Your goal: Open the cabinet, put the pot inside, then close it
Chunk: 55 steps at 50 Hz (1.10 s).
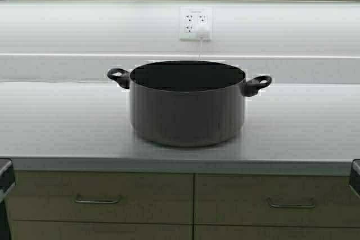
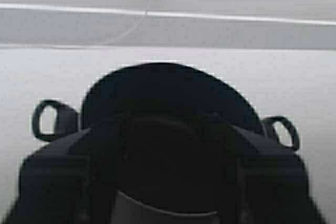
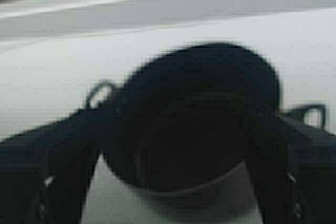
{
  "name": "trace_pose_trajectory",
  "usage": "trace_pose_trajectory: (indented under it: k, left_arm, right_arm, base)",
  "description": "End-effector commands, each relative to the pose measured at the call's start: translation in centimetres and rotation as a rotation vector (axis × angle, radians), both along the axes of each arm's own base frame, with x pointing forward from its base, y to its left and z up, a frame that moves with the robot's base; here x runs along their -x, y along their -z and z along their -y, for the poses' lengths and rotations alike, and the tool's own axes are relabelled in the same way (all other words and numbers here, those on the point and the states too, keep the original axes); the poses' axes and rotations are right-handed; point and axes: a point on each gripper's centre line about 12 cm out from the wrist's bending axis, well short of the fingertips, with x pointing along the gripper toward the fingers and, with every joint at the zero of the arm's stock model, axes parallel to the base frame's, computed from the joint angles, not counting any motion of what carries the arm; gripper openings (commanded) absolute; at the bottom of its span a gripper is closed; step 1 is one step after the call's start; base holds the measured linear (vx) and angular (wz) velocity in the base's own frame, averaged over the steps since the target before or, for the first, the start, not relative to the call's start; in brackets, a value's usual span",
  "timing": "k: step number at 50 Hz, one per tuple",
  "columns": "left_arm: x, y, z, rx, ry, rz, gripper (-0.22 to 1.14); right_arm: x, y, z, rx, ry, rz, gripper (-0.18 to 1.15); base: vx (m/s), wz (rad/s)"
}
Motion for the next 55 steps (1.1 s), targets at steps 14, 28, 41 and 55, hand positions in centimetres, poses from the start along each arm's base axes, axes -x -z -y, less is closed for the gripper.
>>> trace_pose_trajectory:
  k: [14, 28, 41, 55]
  left_arm:
    - [-0.7, 10.8, 0.0, 0.324, -0.114, -0.018, 0.94]
    - [-0.8, 18.1, -1.6, 0.651, -0.173, -0.057, 0.94]
    - [-1.3, 21.1, -1.6, 0.814, -0.162, -0.066, 0.94]
    - [-2.2, 20.9, -1.1, 0.833, -0.137, -0.050, 0.94]
  right_arm:
    - [1.8, 13.0, -2.0, -0.181, 0.286, -0.077, 1.01]
    - [2.7, 19.3, -1.8, -0.365, 0.229, -0.058, 1.01]
    - [2.9, 21.5, -2.1, -0.402, 0.194, -0.059, 1.01]
    - [3.3, 21.7, -1.8, -0.423, 0.193, -0.046, 1.01]
  base:
    - [0.00, 0.00]
    - [0.00, 0.00]
    - [0.02, 0.02]
    - [0.09, 0.02]
